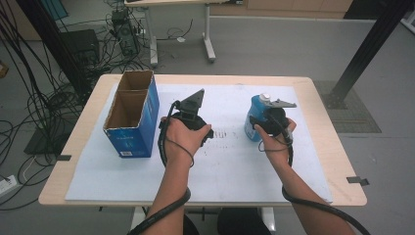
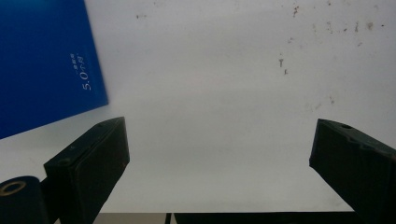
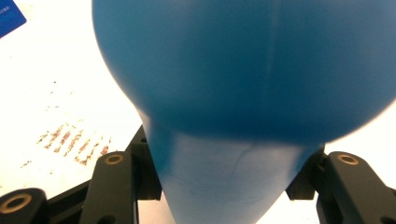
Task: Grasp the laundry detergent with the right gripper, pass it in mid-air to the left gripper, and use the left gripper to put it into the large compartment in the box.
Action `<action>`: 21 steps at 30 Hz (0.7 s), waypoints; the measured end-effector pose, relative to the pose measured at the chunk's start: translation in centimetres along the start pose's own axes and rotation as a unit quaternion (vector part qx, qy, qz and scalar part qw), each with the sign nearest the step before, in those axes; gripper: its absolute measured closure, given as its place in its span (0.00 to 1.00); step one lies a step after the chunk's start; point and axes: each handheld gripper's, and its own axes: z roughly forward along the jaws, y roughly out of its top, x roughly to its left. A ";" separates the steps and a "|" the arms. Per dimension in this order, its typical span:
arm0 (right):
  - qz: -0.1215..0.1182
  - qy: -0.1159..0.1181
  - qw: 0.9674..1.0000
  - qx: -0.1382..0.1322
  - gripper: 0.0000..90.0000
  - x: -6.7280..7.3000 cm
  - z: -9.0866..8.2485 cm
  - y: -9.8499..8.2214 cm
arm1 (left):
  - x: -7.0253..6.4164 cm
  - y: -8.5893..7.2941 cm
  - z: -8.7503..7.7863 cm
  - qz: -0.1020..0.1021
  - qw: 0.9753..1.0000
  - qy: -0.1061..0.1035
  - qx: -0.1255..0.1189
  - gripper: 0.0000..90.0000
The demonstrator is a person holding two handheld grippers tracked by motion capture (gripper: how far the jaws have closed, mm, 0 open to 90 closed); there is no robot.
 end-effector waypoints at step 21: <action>0.001 -0.002 1.000 0.003 0.49 0.0 0.0 0.0 | 0.1 -0.1 -0.1 0.000 1.000 -0.003 -0.003 0.06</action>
